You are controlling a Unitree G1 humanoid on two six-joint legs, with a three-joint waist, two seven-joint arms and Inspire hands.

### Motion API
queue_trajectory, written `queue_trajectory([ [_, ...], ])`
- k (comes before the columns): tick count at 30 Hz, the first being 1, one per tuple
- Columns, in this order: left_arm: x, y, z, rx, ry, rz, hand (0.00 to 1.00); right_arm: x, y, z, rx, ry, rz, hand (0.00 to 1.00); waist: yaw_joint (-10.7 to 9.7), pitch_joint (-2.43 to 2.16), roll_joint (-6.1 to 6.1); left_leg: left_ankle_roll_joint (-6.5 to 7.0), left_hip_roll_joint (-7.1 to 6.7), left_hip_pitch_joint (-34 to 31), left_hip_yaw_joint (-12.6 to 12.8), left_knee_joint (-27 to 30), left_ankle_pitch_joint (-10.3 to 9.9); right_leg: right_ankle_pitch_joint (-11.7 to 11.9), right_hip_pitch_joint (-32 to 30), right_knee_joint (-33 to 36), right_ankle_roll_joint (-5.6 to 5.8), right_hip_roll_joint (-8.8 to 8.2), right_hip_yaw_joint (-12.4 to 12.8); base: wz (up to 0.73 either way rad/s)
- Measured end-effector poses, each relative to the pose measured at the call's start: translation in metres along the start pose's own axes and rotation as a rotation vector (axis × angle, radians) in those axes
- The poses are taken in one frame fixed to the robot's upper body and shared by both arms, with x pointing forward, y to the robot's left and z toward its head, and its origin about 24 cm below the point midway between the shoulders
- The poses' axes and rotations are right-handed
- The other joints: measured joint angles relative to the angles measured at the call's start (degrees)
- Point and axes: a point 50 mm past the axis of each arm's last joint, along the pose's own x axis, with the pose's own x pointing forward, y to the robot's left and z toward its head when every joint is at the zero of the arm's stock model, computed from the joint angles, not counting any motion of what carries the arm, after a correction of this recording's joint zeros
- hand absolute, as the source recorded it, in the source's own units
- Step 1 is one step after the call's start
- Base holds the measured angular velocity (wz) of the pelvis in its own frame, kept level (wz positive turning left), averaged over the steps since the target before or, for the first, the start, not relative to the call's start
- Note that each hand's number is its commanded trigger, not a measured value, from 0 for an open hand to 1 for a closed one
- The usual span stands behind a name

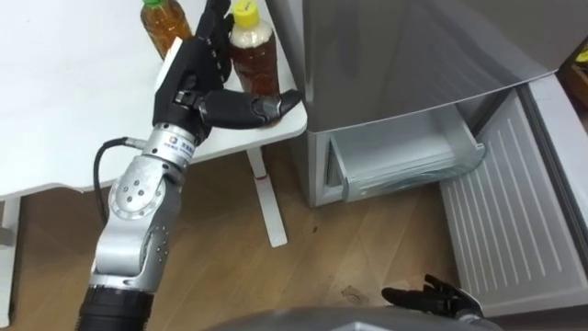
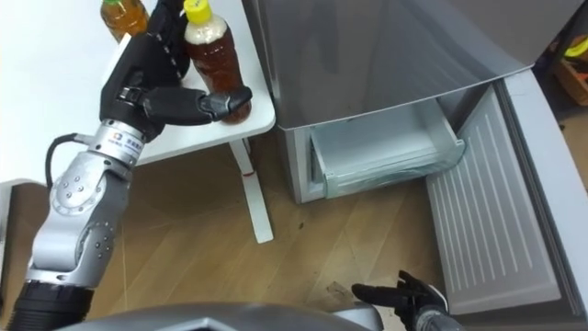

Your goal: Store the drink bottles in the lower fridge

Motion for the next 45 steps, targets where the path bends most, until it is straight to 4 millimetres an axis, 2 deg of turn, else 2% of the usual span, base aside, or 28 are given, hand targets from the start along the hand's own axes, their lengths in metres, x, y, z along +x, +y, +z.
queue_trajectory([
  [7,0.0,0.0,-0.001,-0.001,0.012,-0.003,0.0,0.0,0.0,0.001,0.0,-0.002,0.003,0.0,-0.44,-0.04,-0.1,0.0,0.0,-0.01,0.05,-0.02,0.0,0.0,-0.04,0.01,0.0,0.01,0.03,0.0],
  [12,0.0,0.0,-0.003,-0.004,0.031,-0.003,0.0,0.0,0.0,0.0,0.005,0.004,0.001,0.0,-0.48,-0.39,-0.14,0.0,0.0,0.02,0.05,-0.01,0.01,0.0,-0.01,0.02,0.0,0.01,0.02,0.0],
  [21,0.001,0.001,-0.002,-0.004,0.032,0.0,0.0,0.0,-0.001,-0.001,0.003,0.002,-0.003,0.0,-0.5,-0.37,-0.26,0.01,0.0,0.1,0.04,0.07,0.01,0.0,0.0,0.11,0.0,0.01,0.12,0.0],
  [32,0.015,0.013,0.018,0.007,-0.054,0.069,0.0,-0.002,-0.003,-0.002,0.002,-0.006,-0.015,0.0,-0.6,-0.4,-0.25,0.01,0.0,0.12,0.28,0.18,0.01,0.0,-0.01,0.11,0.0,0.03,0.34,0.0],
  [38,0.015,0.014,0.012,-0.019,-0.034,0.1,0.0,-0.002,-0.004,-0.003,0.022,0.006,-0.024,0.0,-0.65,-0.42,-0.21,0.01,0.01,0.94,1.09,-0.38,0.01,0.01,0.12,0.11,0.0,0.03,1.18,-0.08],
  [45,0.022,0.018,0.014,-0.04,-0.047,0.109,0.0,-0.001,-0.002,-0.004,0.034,0.007,-0.03,0.0,-0.91,-0.41,-0.21,0.01,0.01,1.08,1.46,-0.49,0.01,0.04,0.02,0.1,0.05,0.04,1.76,-0.02],
])
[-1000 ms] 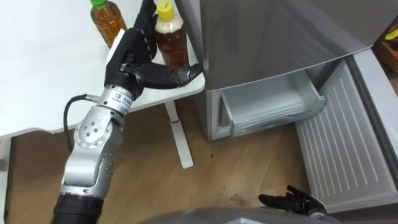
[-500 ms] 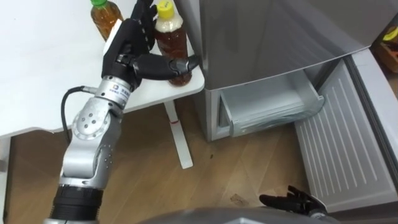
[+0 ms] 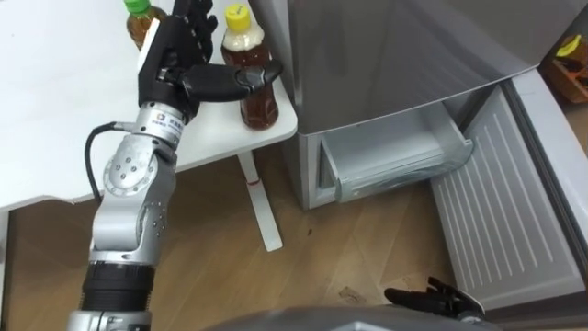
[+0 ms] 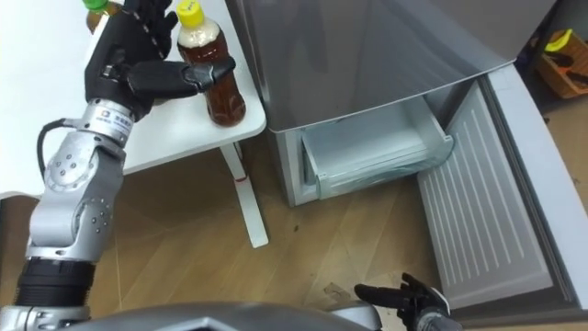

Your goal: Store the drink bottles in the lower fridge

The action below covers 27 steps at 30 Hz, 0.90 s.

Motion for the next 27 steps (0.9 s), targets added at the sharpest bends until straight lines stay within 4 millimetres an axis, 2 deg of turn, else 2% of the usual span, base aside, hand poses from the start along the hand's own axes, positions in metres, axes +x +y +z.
queue_trajectory([
  [6,0.0,0.003,0.0,0.001,-0.002,0.014,0.0,0.0,0.0,0.0,0.001,0.002,-0.008,0.0,-0.16,0.03,0.0,0.0,0.0,0.01,0.03,-0.07,0.0,0.0,-0.01,-0.09,0.0,0.0,0.01,0.0],
  [10,0.0,0.007,-0.016,-0.057,0.062,0.036,0.0,0.0,0.0,0.001,0.0,0.001,-0.005,0.0,-0.27,0.02,0.17,0.0,0.03,-0.09,0.19,-0.04,0.0,0.0,-0.12,-0.07,0.0,0.0,0.13,0.0],
  [14,-0.002,0.008,-0.028,-0.069,0.13,0.041,0.0,0.001,0.002,0.004,0.001,0.01,0.008,0.0,-1.28,-0.01,0.22,0.0,0.03,-0.3,0.36,-0.04,0.0,0.0,-0.43,-0.02,0.0,0.03,0.51,-0.02],
  [17,-0.002,0.007,-0.028,-0.072,0.136,0.029,0.0,0.002,0.002,0.004,0.002,0.016,0.012,0.0,-1.38,-0.11,0.4,0.0,0.11,-0.54,1.19,-0.03,0.0,0.08,-1.02,0.09,-0.04,0.09,1.42,-0.14],
  [27,0.009,0.004,-0.02,-0.068,0.101,0.012,0.0,0.002,0.003,0.006,-0.001,0.012,0.019,0.0,-1.53,-0.1,0.35,0.0,0.12,-0.43,1.78,-0.04,0.0,0.18,-1.38,0.03,0.0,0.1,2.12,-0.03],
])
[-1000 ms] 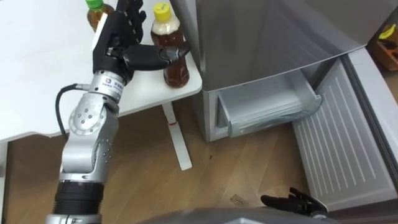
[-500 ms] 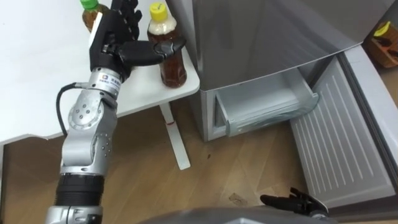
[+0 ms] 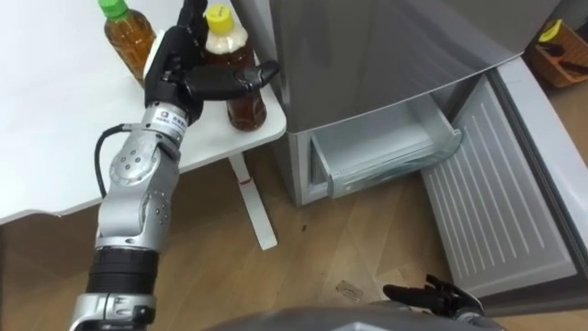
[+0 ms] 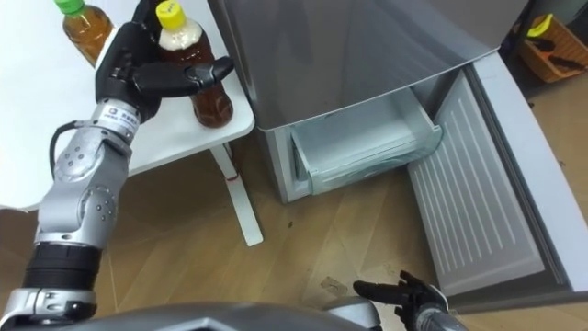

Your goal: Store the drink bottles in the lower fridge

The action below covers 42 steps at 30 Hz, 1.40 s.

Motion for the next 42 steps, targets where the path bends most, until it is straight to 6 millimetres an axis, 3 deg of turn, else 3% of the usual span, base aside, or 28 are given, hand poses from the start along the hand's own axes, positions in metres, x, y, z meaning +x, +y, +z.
queue_trajectory([
  [1,-0.0001,0.0004,-0.0011,-0.001,0.005,0.002,0.0,0.0,0.0,0.0001,0.0,0.0,0.0,0.0,0.0,0.0,0.0,0.0,0.0,-0.03,0.04,0.0,0.0,0.0,-0.07,0.01,0.0,0.01,0.09,-0.06],
  [2,-0.0002,0.0009,-0.0028,-0.002,0.013,0.004,0.15,0.0,0.0,0.0002,0.0,-0.001,0.0,0.0,-0.03,-0.01,0.01,0.0,0.01,-0.16,0.1,0.02,0.0,0.01,-0.26,0.05,0.0,0.02,0.19,0.0],
  [3,-0.0002,0.0009,-0.0032,-0.003,0.016,0.004,0.54,0.0,0.0,0.0006,-0.001,-0.003,0.0,0.0,-0.1,-0.03,0.03,0.0,0.01,-0.51,0.1,0.07,0.0,0.03,-0.54,0.09,-0.02,0.02,0.2,0.0],
  [4,-0.0002,0.0009,-0.0032,-0.003,0.015,0.003,1.0,0.0,0.0001,0.001,-0.001,-0.005,0.001,0.0,-0.15,-0.03,0.02,0.0,0.01,-0.59,0.1,0.06,0.0,0.06,-0.58,0.09,-0.01,0.02,0.2,0.0],
  [24,-0.0002,0.0009,-0.0039,-0.003,0.021,0.005,1.0,0.0002,0.0005,0.003,-0.005,-0.013,-0.006,0.0,-1.07,0.19,-0.46,0.0,0.01,-0.62,0.17,0.02,0.0,0.07,-0.62,0.06,-0.01,0.03,0.25,0.0],
  [31,-0.0001,0.0006,-0.0044,-0.004,0.026,0.003,1.0,0.0004,0.001,0.0056,-0.004,-0.023,0.0,0.0,-0.84,-0.02,-0.13,0.0,0.01,-0.66,-0.11,0.02,0.0,0.07,-0.49,-0.01,-0.01,0.08,0.33,0.0],
  [42,0.0007,-0.0056,0.005,0.003,-0.009,-0.025,1.0,0.0009,0.0043,0.007,-0.052,-0.021,0.025,0.0,1.79,-0.03,-0.21,0.0,0.07,0.23,-0.52,-0.3,0.0,0.07,0.4,-0.13,-0.01,0.09,-0.89,0.01],
])
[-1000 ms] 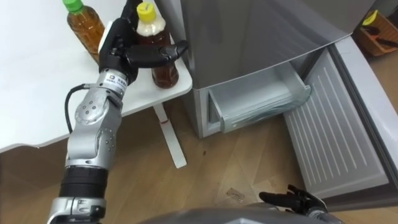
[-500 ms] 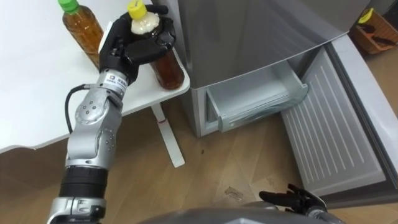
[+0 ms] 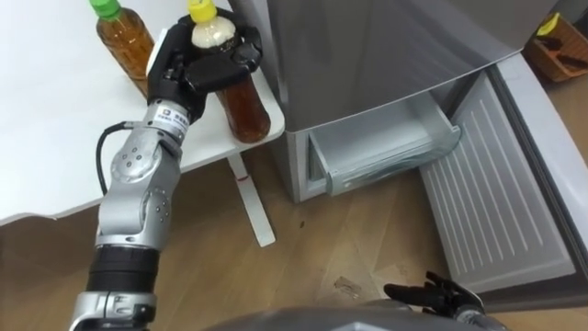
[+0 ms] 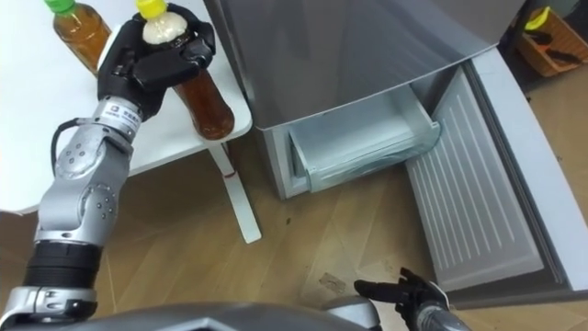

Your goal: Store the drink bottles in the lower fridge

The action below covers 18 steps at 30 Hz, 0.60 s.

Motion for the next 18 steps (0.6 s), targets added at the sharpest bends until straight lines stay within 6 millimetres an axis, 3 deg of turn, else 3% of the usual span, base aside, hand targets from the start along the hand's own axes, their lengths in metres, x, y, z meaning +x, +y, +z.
queue_trajectory([
  [6,-0.003,-0.013,0.014,0.012,-0.061,-0.049,1.0,0.002,0.015,0.012,-0.188,-0.028,0.065,0.0,2.2,0.02,-0.37,0.0,0.13,-0.56,-0.69,0.04,0.0,0.03,-0.07,0.18,-0.04,-0.03,-3.06,0.08],
  [10,-0.005,-0.027,0.012,0.011,-0.057,-0.121,1.0,0.005,0.032,0.02,-0.329,-0.039,0.14,0.0,4.81,-0.06,-0.24,0.0,0.11,-0.83,-2.9,0.31,0.0,0.02,0.83,0.1,-0.04,-0.01,-5.77,0.23],
  [18,-0.019,-0.033,0.006,-0.08,-0.049,-0.145,1.0,0.004,0.058,0.034,-0.531,-0.081,0.265,0.0,10.42,-0.32,-0.66,0.0,0.08,-2.11,-4.89,0.51,0.0,0.02,0.36,0.22,-0.04,-0.07,-9.44,0.15],
])
